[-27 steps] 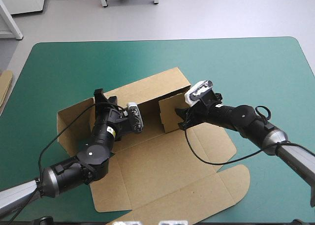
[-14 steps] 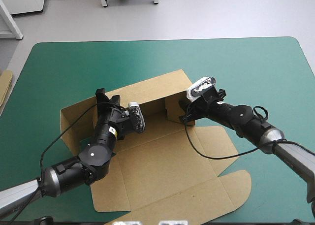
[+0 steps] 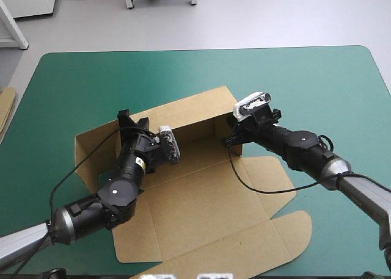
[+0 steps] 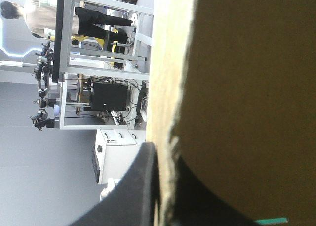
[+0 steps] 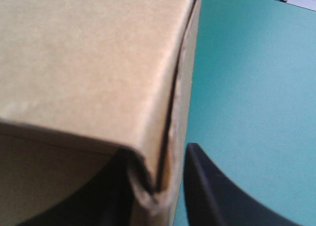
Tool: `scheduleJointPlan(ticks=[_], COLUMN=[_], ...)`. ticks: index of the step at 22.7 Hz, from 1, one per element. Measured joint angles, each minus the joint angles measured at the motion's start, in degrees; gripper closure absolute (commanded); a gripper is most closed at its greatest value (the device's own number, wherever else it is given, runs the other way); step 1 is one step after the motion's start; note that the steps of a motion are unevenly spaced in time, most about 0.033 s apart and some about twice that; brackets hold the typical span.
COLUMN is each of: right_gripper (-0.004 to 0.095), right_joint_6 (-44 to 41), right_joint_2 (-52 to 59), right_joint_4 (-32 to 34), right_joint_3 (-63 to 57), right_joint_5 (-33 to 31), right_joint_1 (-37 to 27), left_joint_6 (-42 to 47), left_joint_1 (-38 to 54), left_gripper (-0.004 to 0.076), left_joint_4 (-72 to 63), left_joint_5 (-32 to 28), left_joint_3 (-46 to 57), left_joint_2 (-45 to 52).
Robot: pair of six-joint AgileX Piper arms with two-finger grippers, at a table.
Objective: Fold the box
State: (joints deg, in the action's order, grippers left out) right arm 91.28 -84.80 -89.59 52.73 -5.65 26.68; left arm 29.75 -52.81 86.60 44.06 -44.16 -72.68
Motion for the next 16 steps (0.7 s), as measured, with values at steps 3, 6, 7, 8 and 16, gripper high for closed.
scheduleJointPlan(ticks=[3,6,7,8,16], right_gripper=[0.0912,0.0912,0.0912,0.0912,0.0912], right_joint_6=[-0.22,-0.52,-0.83,-1.24,-1.71], right_joint_2=[0.00,0.00,0.00,0.00,0.00], right_joint_4=[-0.60,-0.60,-0.60,-0.60,-0.43], right_joint_3=[0.00,0.00,0.00,0.00,0.00], right_joint_5=[0.39,0.44,0.44,0.27,0.14], right_joint_1=[0.04,0.04,0.04,0.04,0.04], left_joint_6=[0.47,0.54,0.54,0.54,-0.93], left_joint_1=[0.00,0.00,0.00,0.00,0.00], left_gripper=[0.0733,0.0732,0.0732,0.0732,0.0372], left_joint_4=[0.00,0.00,0.00,0.00,-6.87], left_joint_5=[0.00,0.00,0.00,0.05,-0.65], left_joint_3=[0.00,0.00,0.00,0.00,-2.14], left_joint_2=[0.00,-0.05,-0.05,-0.05,-0.05])
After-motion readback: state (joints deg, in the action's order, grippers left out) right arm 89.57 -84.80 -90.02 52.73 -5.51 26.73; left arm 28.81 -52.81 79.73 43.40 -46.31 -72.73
